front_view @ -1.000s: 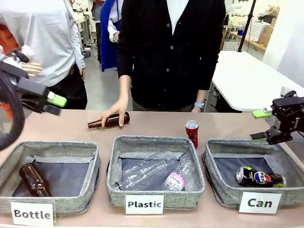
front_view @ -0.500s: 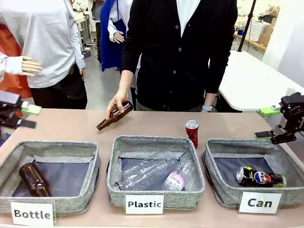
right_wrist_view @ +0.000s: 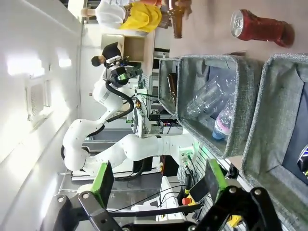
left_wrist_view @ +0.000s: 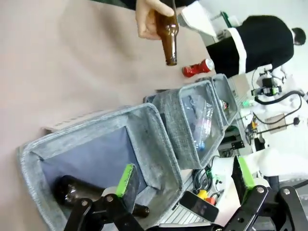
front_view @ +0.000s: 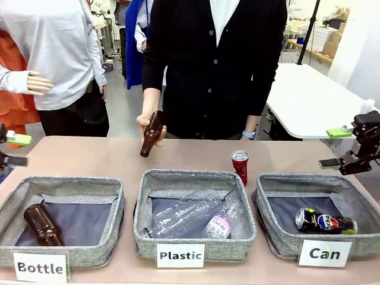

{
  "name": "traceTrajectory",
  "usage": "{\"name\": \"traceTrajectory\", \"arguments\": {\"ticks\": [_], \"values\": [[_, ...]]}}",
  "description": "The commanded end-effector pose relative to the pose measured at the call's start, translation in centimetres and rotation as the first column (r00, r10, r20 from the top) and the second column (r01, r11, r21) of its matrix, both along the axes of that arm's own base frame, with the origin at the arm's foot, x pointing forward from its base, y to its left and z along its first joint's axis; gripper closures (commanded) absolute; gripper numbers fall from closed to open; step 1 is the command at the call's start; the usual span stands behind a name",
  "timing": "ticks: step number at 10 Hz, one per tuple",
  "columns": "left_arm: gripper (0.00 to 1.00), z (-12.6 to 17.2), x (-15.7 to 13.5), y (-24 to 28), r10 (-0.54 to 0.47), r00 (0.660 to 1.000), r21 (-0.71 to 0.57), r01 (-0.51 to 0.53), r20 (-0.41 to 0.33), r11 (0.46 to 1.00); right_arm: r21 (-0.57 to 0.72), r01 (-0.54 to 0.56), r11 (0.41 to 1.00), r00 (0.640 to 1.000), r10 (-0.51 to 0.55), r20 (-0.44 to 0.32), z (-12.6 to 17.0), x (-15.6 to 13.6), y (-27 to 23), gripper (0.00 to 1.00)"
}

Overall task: Sort the can waste into the basket.
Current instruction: Pick up the can waste from the table and place it in the right Fabric basket.

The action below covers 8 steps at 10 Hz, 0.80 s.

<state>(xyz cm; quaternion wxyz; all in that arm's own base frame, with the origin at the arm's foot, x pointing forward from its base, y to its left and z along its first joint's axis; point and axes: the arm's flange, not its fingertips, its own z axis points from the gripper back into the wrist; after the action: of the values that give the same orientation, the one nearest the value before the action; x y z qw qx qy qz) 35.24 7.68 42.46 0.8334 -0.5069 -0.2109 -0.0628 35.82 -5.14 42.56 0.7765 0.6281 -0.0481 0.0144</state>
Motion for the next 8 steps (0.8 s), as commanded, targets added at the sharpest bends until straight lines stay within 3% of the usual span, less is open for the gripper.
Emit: {"name": "traceTrajectory", "arguments": {"ticks": [1, 8], "values": [[0.00, 0.35, -0.12, -0.80, -0.025, 1.000, 0.017, 0.025, 0.006, 1.000, -0.002, -0.004, 1.000, 1.000, 0.004, -0.003, -0.15, -0.24, -0.05, 0.00], [0.00, 0.35, -0.12, -0.80, -0.025, 1.000, 0.017, 0.025, 0.006, 1.000, -0.002, -0.004, 1.000, 1.000, 0.004, -0.003, -0.15, -0.24, -0.05, 0.00]]}}
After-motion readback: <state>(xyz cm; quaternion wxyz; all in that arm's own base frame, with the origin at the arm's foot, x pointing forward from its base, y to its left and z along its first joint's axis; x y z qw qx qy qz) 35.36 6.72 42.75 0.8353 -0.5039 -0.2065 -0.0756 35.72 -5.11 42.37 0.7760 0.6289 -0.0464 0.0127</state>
